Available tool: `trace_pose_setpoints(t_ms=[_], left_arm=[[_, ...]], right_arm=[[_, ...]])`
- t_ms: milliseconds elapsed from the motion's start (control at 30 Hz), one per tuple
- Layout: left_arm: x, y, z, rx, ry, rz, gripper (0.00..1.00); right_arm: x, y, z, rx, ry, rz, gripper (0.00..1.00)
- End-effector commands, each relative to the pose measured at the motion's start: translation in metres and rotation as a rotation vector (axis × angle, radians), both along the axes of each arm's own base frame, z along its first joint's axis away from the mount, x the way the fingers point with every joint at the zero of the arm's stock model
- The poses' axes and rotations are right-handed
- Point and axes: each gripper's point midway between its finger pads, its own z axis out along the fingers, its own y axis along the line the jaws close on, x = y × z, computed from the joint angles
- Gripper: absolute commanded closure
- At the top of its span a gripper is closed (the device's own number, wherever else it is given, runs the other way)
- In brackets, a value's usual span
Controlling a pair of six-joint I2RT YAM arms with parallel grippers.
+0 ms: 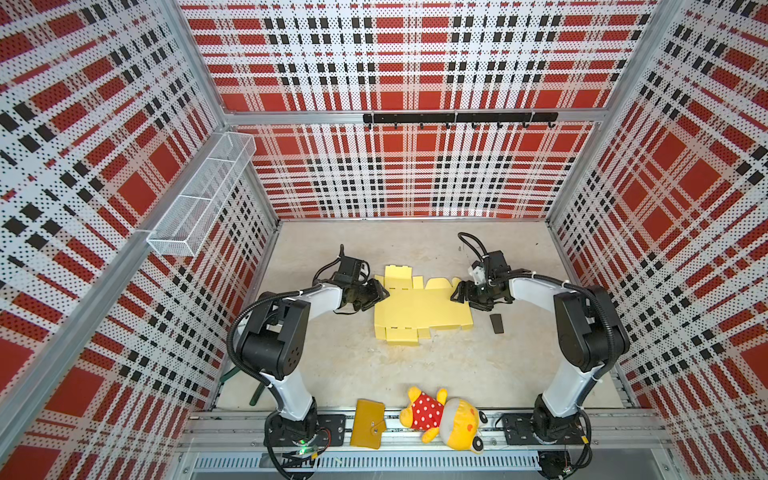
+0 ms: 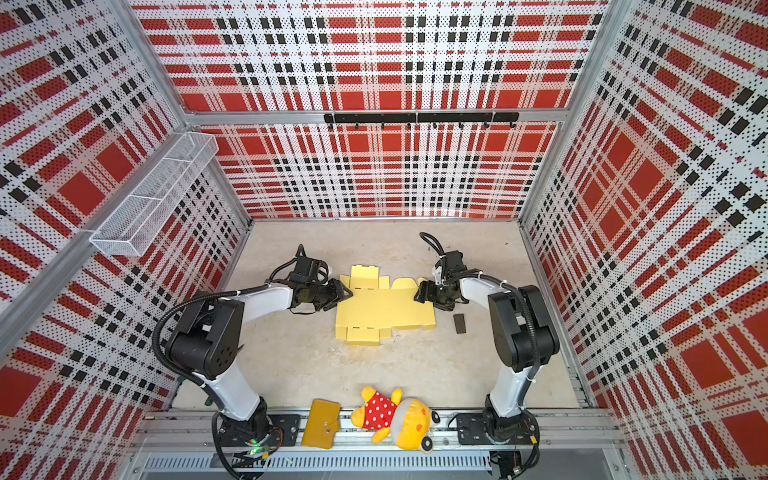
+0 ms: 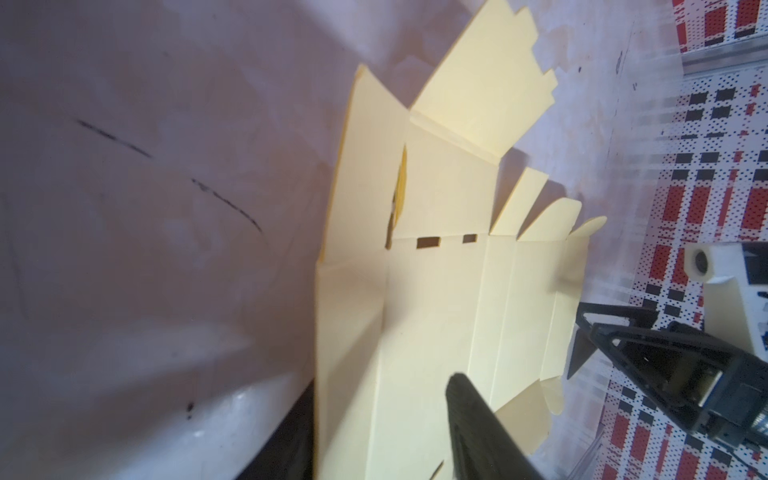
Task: Fold the paper box
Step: 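Move both grippers toward the yellow box blank's side edges, then grasp the blank's edge with the left gripper while the right gripper lifts away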
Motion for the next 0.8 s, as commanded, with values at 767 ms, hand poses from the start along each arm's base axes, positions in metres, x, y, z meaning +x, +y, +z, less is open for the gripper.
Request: trace_pose_setpoints(t_ms=[767], left_arm=[[0.011,0.005,0.028,0.071,-0.119,-0.03,0.78]], right_arm=[[0.002,-0.009,0.031,-0.046,-0.06,0.006,0.21]])
